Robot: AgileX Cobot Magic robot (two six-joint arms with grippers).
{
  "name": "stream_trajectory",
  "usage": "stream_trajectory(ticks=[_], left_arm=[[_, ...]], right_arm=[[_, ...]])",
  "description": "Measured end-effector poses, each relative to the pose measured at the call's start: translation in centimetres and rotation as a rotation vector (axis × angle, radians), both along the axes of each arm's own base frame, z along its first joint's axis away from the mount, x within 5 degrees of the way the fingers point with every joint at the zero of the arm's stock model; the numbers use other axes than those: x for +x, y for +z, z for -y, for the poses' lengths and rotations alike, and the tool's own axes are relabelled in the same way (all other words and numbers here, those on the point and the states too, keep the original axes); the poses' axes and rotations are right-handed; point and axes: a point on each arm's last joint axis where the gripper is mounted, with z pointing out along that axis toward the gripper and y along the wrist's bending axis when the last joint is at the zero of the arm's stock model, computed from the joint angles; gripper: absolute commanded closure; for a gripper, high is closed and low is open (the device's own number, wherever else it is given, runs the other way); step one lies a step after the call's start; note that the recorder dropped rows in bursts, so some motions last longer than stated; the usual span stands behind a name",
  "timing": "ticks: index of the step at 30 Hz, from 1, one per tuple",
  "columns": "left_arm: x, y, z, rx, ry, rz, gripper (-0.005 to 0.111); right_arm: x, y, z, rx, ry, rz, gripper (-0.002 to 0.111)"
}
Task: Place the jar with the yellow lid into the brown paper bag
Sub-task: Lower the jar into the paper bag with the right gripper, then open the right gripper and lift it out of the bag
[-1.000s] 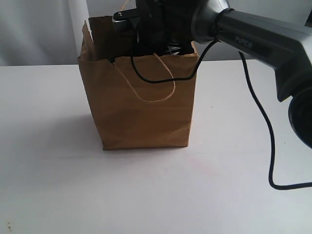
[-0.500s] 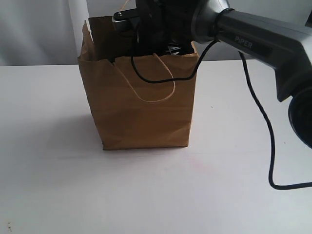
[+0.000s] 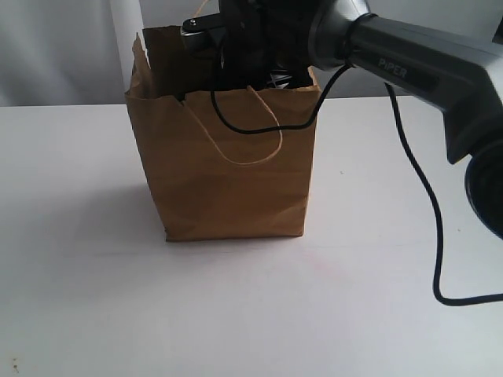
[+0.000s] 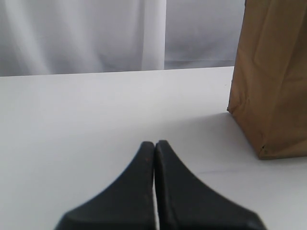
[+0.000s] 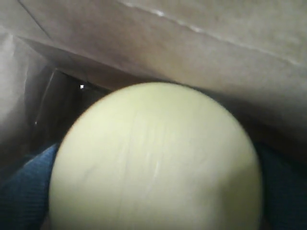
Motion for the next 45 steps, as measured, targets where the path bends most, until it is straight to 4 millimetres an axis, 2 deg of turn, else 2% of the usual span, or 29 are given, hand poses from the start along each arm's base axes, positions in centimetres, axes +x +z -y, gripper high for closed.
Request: stream_trajectory(ticks=[21,26,28,31,32,33,34,39,45], left_arm=[[0.0,0.0,0.0,0.000,0.000,0.000,0.106],[0.0,0.0,0.0,0.000,0.000,0.000,0.106],[0.0,0.0,0.0,0.000,0.000,0.000,0.106],[0.0,0.0,0.0,0.000,0.000,0.000,0.106],[0.0,0.0,0.0,0.000,0.000,0.000,0.106],[0.0,0.0,0.0,0.000,0.000,0.000,0.106],[0.0,0.0,0.0,0.000,0.000,0.000,0.106],[0.0,0.0,0.0,0.000,0.000,0.000,0.106],[0.0,0.0,0.0,0.000,0.000,0.000,0.106]], right_arm=[[0.0,0.1,0.0,0.002,0.003,0.008,0.003],[-0.5,2.4,0.2,0.020,0.004,0.055,0.008],[-0.9,3.9,0.2,0.032,0.009,0.090,0.015],[-1.9,6.7,0.2,0.051,0.019,0.149,0.033],[-2.3,7.5,0.2,0.054,0.027,0.164,0.041],[-2.7,8.4,0.1,0.060,0.033,0.185,0.058],[-3.6,10.2,0.0,0.069,0.050,0.220,0.065],[-5.5,13.3,0.7,0.080,0.052,0.256,0.106],[-9.2,16.7,2.4,0.000,0.103,0.190,0.108]])
